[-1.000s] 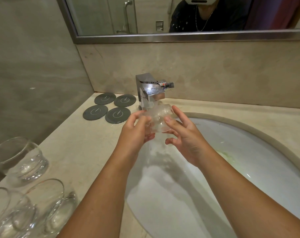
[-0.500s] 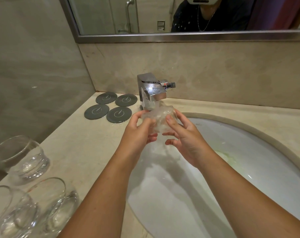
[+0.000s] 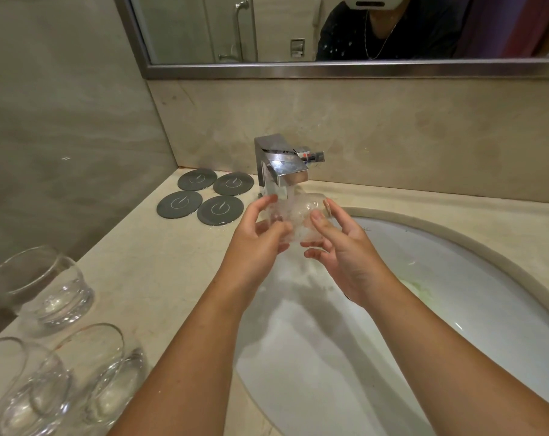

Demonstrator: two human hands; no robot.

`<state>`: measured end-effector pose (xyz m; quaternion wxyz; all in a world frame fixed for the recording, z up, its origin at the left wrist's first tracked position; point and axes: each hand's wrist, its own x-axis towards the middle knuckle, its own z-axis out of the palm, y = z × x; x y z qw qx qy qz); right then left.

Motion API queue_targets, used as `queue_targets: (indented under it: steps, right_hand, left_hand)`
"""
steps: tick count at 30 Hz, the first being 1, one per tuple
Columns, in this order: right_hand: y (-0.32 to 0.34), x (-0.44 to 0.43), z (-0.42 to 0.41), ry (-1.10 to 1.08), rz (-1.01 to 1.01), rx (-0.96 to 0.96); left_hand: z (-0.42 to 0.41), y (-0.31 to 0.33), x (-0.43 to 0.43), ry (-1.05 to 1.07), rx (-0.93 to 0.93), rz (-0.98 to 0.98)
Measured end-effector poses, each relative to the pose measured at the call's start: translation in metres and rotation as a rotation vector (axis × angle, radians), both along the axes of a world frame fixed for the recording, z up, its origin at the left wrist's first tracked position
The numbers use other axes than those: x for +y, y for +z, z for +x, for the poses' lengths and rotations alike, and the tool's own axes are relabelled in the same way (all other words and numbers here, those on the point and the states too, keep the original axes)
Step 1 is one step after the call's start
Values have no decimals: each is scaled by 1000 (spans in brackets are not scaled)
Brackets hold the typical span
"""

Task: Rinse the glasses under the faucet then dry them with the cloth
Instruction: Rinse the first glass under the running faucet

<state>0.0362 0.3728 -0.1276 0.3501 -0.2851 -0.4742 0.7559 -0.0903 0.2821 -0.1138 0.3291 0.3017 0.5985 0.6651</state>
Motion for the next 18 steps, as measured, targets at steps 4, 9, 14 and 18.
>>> queue_targets:
  steps: [4, 9, 14, 18]
  right_hand:
    - [2, -1, 0, 31, 3, -32]
    - [3, -3, 2, 58, 26, -5]
    - [4, -3, 1, 16, 50, 3]
    - [3, -4, -1, -12, 63, -23]
  left_hand:
    - [0, 0, 0, 28, -11, 17]
    - [-2, 0, 1, 46, -62, 12]
    - [-1, 0, 2, -16, -89, 4]
    - [0, -2, 0, -8, 0, -13]
